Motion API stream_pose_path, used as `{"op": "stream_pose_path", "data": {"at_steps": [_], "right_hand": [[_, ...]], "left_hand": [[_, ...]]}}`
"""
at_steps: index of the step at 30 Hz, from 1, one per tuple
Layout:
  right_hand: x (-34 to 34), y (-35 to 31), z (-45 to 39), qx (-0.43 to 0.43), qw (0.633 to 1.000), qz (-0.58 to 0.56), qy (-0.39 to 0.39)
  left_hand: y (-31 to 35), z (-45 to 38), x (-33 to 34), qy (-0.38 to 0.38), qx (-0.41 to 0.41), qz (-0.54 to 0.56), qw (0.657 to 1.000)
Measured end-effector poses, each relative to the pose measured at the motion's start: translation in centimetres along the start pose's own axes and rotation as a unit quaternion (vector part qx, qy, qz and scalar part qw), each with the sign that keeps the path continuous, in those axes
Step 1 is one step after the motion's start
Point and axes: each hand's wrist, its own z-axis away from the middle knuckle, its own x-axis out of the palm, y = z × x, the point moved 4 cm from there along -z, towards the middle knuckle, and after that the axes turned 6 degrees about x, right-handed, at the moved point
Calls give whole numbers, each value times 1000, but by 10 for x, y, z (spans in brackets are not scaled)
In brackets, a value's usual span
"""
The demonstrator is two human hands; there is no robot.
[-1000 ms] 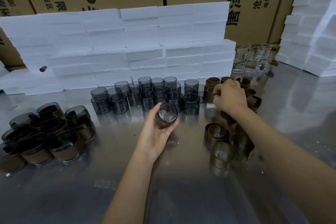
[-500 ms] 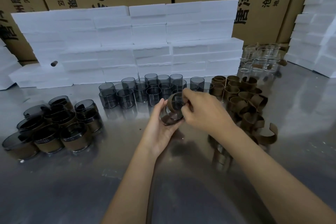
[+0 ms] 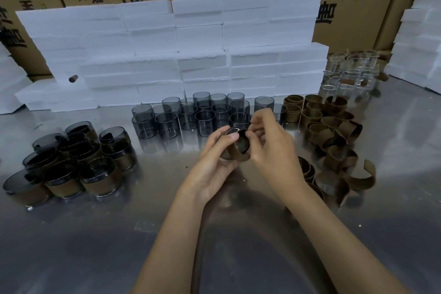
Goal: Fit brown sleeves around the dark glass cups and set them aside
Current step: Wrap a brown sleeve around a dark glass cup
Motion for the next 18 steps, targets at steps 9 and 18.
{"op": "stream_pose_path", "data": {"at_steps": [9,18], "right_hand": [[-8,0,4,21,993,-93,71],[12,12,5,293,880,-351,-130]], "left_hand": [[4,6,19,-35,49,-38,997],[9,15,33,-45,29,-21,998]]}}
